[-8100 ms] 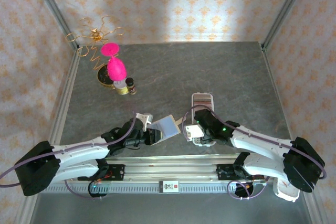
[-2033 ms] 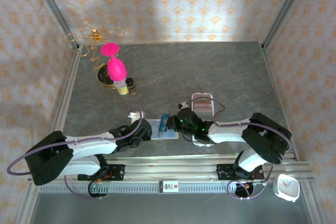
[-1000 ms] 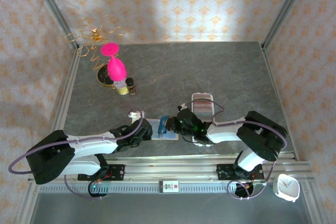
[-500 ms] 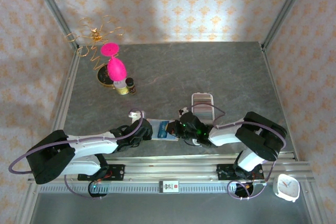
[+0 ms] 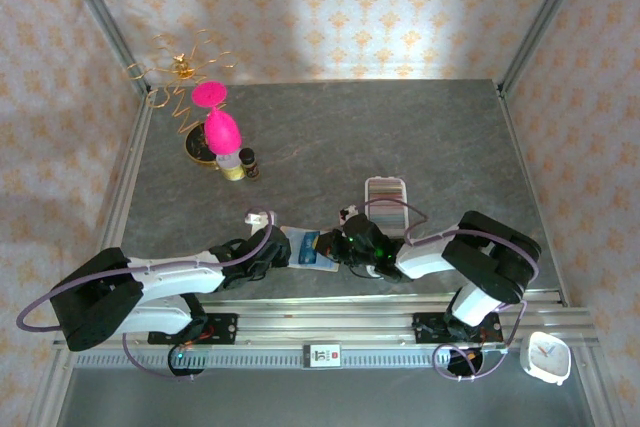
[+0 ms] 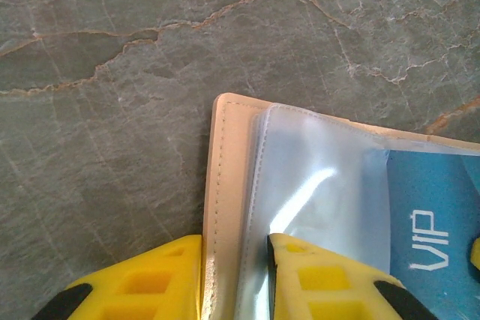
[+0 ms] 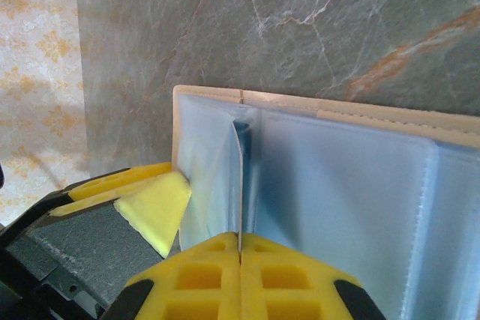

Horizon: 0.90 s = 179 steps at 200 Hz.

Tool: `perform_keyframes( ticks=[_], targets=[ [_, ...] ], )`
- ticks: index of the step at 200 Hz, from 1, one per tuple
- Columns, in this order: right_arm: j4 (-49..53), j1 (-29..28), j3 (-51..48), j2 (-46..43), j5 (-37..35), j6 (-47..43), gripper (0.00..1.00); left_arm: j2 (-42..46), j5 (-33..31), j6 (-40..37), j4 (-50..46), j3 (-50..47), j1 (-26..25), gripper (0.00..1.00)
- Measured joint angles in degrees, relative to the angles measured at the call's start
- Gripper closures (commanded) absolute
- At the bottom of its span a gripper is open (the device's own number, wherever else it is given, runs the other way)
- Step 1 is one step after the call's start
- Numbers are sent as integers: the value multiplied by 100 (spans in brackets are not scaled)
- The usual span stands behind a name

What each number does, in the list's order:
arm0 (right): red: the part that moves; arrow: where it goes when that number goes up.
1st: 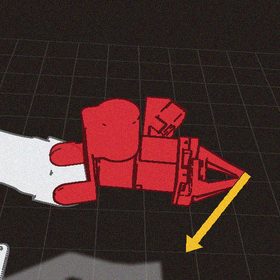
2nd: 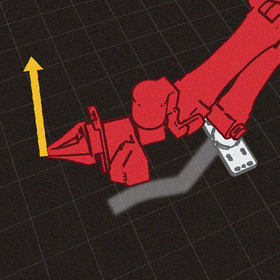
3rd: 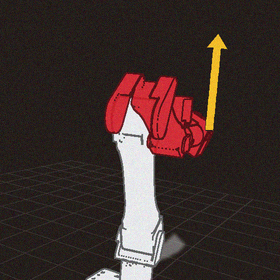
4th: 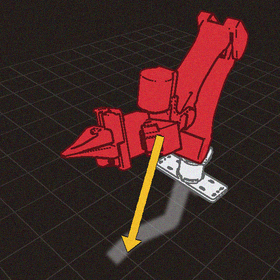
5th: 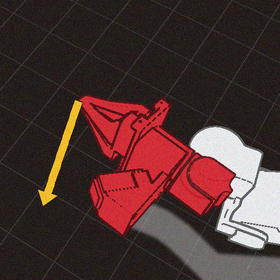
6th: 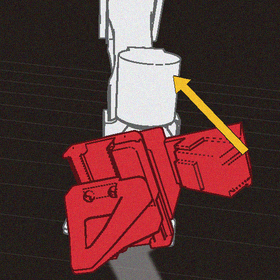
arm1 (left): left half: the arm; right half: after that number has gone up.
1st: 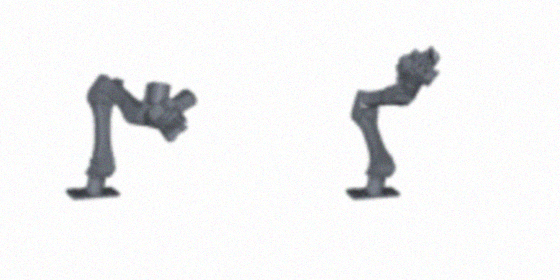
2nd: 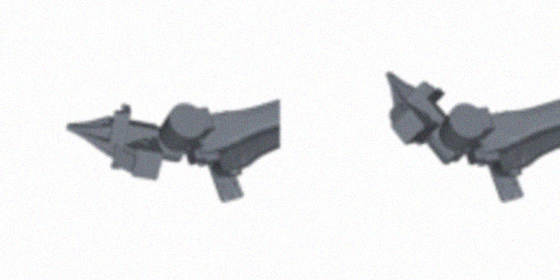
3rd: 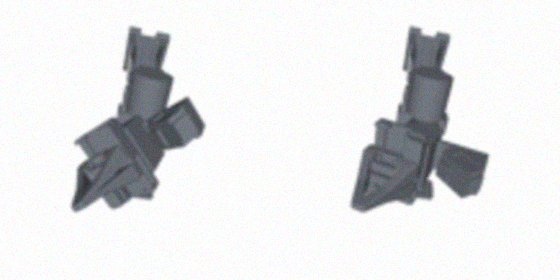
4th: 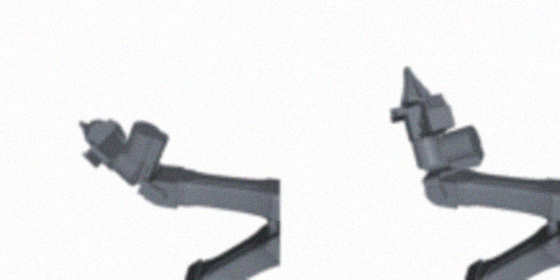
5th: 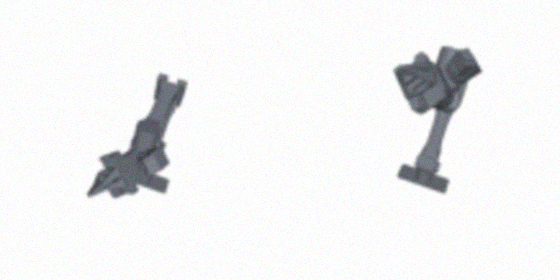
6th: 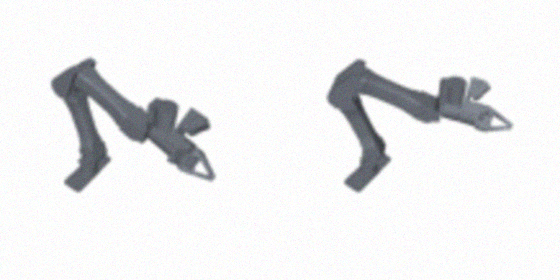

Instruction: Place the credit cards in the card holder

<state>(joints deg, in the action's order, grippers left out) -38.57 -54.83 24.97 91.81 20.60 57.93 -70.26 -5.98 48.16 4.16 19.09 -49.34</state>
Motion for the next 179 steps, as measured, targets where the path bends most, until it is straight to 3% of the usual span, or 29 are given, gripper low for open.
perform_keyframes(
  ticks=[179],
  targets=[
    [101,39,42,26,-122,33,100,55,28,11,166,-120,2,75]
  ],
)
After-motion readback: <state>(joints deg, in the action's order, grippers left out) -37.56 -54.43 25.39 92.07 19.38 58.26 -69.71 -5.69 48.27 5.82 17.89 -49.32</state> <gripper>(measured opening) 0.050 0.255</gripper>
